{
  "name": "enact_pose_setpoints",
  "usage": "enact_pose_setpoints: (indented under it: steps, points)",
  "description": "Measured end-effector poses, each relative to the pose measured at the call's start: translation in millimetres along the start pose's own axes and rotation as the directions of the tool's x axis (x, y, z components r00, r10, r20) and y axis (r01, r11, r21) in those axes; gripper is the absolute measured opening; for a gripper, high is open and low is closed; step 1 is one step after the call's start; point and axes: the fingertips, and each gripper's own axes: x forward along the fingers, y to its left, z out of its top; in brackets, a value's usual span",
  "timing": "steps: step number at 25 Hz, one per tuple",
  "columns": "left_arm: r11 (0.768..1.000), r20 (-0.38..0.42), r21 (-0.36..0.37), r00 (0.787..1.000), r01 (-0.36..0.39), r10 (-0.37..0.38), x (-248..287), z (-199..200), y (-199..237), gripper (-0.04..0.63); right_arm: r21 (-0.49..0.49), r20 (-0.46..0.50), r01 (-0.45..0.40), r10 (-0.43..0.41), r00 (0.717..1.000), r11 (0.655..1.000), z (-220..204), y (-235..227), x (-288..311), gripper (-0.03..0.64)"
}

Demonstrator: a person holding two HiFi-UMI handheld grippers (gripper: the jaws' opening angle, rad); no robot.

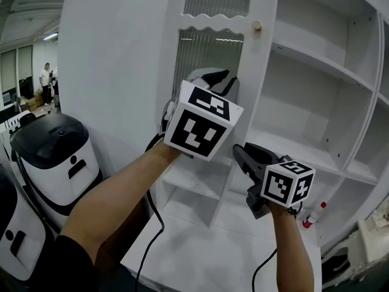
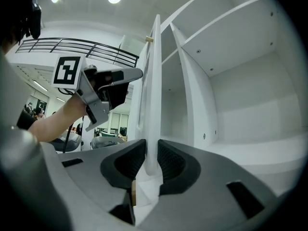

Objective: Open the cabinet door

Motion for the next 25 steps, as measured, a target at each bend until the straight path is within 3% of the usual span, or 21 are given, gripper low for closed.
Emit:
enact_pose_setpoints:
  steps: [7, 15, 25]
  points:
    - [0.998, -0.083, -0.058, 0.996, -0.029, 0.025, -30.2, -40.0, -10.5, 0.078, 0.015, 0.016, 0.016, -0.016, 1.000, 1.000, 0.6, 12.9, -5.6, 0.083]
    - [0.989, -0.195, -0.103, 0.977, -0.110, 0.088, -66.7, -83.4, -14.3, 0.043, 0.024, 0.025, 0.009, -0.009, 1.000, 1.000, 3.2, 27.3, -10.3, 0.077]
    - [0.974, -0.283, -0.146, 0.951, -0.171, 0.125, -95.7, -102.2, -29.7, 0.029, 0.032, 0.026, -0.009, 0.008, 1.000, 0.999, 4.0, 43.9, -16.8, 0.071]
